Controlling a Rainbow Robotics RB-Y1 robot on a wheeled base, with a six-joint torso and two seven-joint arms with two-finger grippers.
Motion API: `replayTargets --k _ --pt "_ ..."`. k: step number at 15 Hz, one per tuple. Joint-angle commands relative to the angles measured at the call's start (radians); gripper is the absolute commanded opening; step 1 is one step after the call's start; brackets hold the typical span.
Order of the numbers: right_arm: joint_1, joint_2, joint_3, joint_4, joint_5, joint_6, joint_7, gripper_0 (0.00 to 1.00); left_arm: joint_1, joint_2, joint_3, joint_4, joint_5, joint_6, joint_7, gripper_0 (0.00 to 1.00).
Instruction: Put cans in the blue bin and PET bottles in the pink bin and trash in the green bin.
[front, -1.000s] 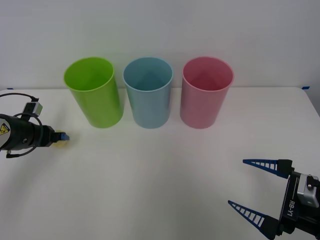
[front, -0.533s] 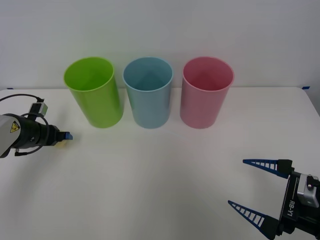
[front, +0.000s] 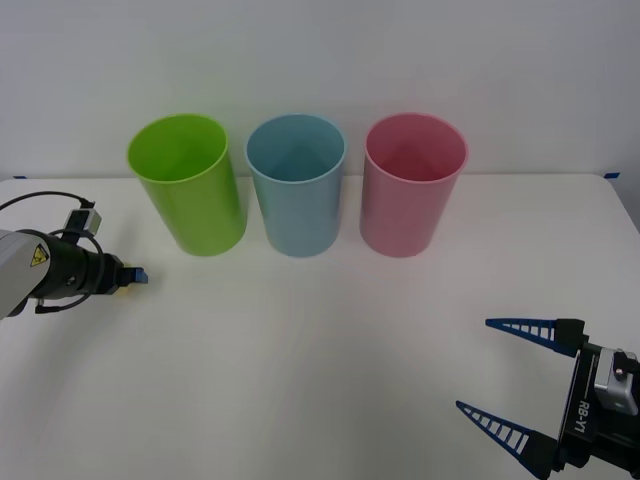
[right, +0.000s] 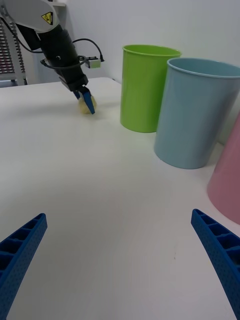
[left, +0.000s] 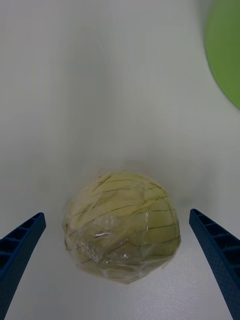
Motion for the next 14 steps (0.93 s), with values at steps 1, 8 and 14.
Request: replayTargets --k 1,8,14 --pt "0.0 0.0 0.0 0.0 0.0 0.0 0.0 1.0 -0.001 -0.003 0.0 0.006 0.0 0.0 -0.001 0.91" --pt "0.0 0.0 0.0 0.0 0.0 0.0 0.0 1.0 -0.024 -0.035 0.0 0.086 0.003 0.04 -0.058 0.72" --pt "0.0 0.0 0.0 0.0 0.0 0.0 0.0 1.0 -0.036 -0.04 0.0 0.101 0.003 0.042 -0.093 0.72"
